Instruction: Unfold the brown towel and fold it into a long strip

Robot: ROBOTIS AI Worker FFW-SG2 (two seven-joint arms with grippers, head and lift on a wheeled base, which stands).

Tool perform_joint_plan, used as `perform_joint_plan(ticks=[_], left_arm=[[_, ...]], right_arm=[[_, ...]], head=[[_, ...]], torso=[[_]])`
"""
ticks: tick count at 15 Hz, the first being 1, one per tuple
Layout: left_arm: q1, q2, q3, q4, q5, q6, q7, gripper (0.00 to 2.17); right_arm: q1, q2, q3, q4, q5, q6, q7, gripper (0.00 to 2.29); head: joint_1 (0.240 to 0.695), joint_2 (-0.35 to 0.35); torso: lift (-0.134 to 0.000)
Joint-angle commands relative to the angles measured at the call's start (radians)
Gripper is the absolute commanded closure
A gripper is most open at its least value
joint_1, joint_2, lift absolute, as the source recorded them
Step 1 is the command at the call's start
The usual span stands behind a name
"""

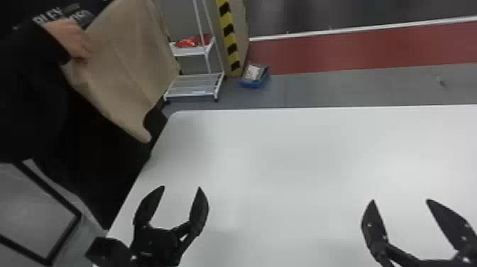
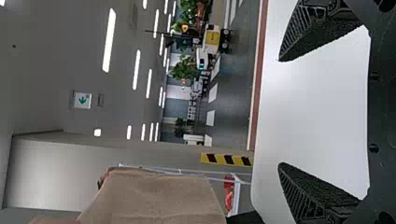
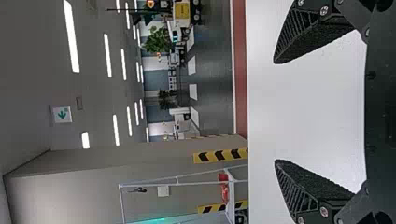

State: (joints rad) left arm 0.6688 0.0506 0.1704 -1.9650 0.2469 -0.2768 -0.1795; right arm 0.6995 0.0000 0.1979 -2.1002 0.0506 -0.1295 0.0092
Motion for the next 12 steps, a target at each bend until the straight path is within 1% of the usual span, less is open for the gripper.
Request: perform_joint_plan(ticks=[1, 12], left_arm=[[0.0, 0.0, -0.002, 0.0, 0.0, -0.003, 0.0, 0.08], [-0.005, -0.002, -0.005, 0.009, 0.0, 0.0, 0.002, 0.08]], right_arm=[[0.0, 0.001, 0.0, 0.0, 0.0, 0.0, 0.0, 0.13], [-0.012, 0.001, -0.002, 0.015, -0.002, 0.006, 0.0, 0.13]], head=[[0.695, 0.268], [0.695, 0.265]], torso=[[-0.116], [-0.116]])
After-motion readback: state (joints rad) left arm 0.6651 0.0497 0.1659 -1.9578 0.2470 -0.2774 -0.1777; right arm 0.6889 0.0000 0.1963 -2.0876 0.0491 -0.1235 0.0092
